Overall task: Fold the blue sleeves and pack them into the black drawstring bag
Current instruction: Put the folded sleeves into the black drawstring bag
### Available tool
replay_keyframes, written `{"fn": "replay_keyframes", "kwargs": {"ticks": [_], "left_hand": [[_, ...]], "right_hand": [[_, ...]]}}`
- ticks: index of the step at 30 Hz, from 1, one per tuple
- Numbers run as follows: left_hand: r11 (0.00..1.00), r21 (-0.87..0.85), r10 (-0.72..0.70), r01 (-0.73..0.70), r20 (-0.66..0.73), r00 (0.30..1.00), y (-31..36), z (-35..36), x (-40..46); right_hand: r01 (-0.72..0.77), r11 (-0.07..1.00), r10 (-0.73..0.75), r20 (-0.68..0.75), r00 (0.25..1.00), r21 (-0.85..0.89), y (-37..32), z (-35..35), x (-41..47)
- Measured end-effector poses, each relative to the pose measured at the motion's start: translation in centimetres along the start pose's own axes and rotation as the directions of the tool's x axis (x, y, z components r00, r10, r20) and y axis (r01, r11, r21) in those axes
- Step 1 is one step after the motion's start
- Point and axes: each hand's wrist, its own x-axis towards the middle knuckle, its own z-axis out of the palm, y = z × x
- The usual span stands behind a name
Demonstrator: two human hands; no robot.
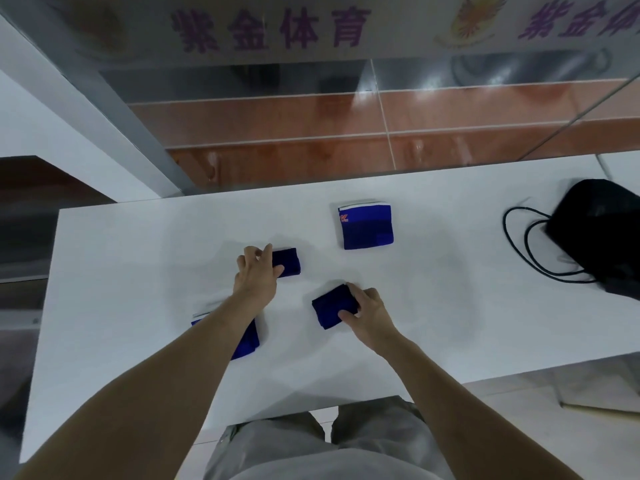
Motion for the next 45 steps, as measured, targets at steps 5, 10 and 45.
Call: {"fn": "replay_keyframes", "kwargs": {"ticks": [5, 10, 45], "left_hand": [[0.999, -0.016, -0.038, 0.037, -0.059, 0.998, 0.3, 0.4, -0.8], [0.995, -0.077, 0.059, -0.068, -0.122, 0.991, -0.4, 1.2, -2.4], [0.550, -0.767, 0.386, -0.331, -0.119, 0.915, 39.7, 13.5, -24.0]], "right_hand": [[-0.015, 0.998, 0.017, -0.039, 0.999, 0.060, -0.4, 0.1, -0.5], [-0.083, 0.989, 0.096, -0.102, 0.990, 0.123, -0.8, 0.6, -1.4], [0.362, 0.677, 0.248, -0.661, 0.708, 0.641, 21.0, -28.8, -26.3]]}}
